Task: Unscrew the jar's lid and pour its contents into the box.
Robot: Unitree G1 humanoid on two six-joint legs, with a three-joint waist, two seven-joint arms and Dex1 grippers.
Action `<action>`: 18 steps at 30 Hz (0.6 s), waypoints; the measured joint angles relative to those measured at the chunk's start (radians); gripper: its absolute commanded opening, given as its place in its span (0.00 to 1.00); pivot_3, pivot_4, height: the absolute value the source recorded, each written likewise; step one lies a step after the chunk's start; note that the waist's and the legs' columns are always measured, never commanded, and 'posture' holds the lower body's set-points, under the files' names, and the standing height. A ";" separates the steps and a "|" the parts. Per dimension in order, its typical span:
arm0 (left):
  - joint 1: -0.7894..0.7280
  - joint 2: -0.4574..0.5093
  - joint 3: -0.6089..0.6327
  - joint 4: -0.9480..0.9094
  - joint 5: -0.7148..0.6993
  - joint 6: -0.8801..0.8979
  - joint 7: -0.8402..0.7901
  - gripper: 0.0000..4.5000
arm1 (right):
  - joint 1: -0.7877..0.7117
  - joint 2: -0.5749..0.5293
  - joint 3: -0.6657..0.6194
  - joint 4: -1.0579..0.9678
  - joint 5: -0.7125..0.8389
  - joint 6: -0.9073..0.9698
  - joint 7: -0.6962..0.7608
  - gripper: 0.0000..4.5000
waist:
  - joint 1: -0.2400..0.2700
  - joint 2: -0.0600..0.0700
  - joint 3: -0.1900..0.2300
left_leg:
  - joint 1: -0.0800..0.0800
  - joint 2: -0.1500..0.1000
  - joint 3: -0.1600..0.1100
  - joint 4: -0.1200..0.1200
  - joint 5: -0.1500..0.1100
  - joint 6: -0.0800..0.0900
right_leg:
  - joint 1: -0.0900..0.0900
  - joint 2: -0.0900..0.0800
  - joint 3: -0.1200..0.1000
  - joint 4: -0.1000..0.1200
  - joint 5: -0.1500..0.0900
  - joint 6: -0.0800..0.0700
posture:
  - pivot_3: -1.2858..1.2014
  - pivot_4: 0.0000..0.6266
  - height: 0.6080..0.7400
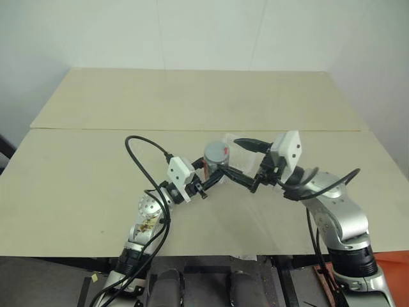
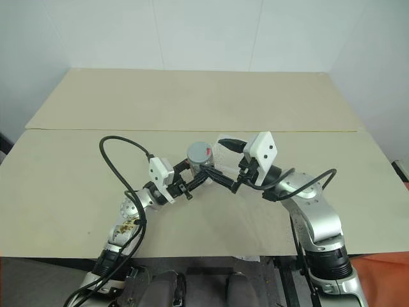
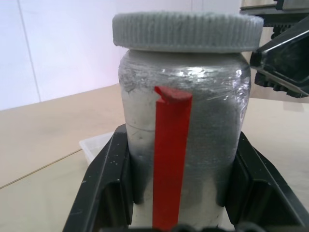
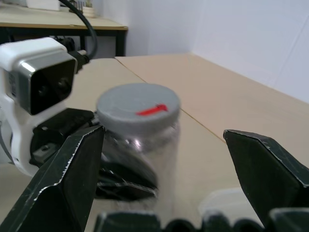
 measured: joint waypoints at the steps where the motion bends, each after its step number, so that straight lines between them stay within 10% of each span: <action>1: 0.000 0.003 0.002 0.000 0.000 0.000 -0.001 0.44 | 0.003 -0.002 -0.003 -0.002 0.000 0.000 0.000 0.99 | 0.000 0.000 0.000 | 0.000 0.000 0.000 0.000 0.000 0.000 | 0.000 0.000 0.000 0.000 0.000 0.000 | 0.52 0.24 1.00; 18: 0.001 -0.006 -0.007 0.009 0.005 -0.033 -0.009 0.44 | 0.003 0.008 0.026 -0.099 0.043 0.038 -0.010 0.99 | -0.003 0.000 0.000 | 0.000 0.000 0.000 0.000 0.000 0.000 | 0.000 0.000 0.000 0.000 0.000 0.000 | 0.52 0.24 1.00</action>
